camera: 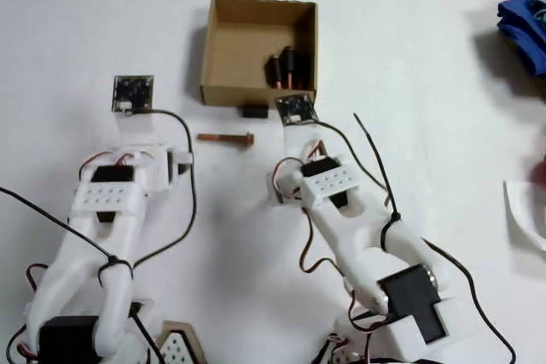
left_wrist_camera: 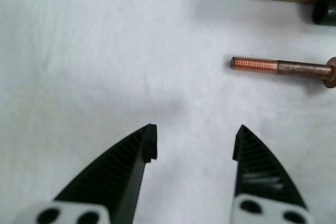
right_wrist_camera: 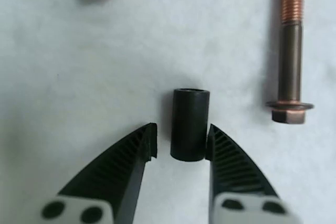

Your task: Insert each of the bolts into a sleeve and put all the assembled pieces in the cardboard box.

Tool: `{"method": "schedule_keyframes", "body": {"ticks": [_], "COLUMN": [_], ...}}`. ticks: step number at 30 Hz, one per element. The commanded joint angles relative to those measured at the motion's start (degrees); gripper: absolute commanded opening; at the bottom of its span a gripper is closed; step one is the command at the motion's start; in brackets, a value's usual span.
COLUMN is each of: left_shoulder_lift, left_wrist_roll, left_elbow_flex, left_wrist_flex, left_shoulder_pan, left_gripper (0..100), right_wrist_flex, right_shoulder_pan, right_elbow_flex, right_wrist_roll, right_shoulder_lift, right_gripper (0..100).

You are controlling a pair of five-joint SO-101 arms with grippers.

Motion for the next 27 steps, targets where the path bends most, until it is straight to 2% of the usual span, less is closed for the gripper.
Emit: {"method": "schedule_keyframes", "body": {"ticks": [1, 12, 17, 21, 24, 27], "left_shoulder_lift": [0.0, 0.0, -0.2, -0.2, -0.2, -0.2], "left_wrist_roll": [-0.4, -0.4, -0.4, -0.4, -0.4, -0.4], "left_elbow_flex": [-0.2, -0.2, -0.2, -0.2, -0.2, -0.2], "left_wrist_flex": [-0.9, -0.8, -0.7, -0.7, -0.7, -0.7], "left_shoulder_pan": [-0.4, -0.4, -0.4, -0.4, -0.4, -0.4], "left_gripper": [25, 25, 25, 25, 25, 25], "right_wrist_flex": [0.3, 0.7, 7.1, 8.4, 8.2, 8.1], "right_shoulder_pan": [-0.2, 0.0, 0.7, 1.4, 2.9, 3.1], "right_elbow_flex": [-2.9, -9.2, -14.0, -14.3, -14.3, -14.3], "right_wrist_roll": [0.4, 0.2, 0.0, 0.0, 0.4, 0.4], "right_shoulder_lift": [-0.2, 8.0, 10.8, 11.5, 11.4, 11.5], "right_gripper": [11.8, 11.8, 11.7, 11.3, 1.7, 5.0]}}
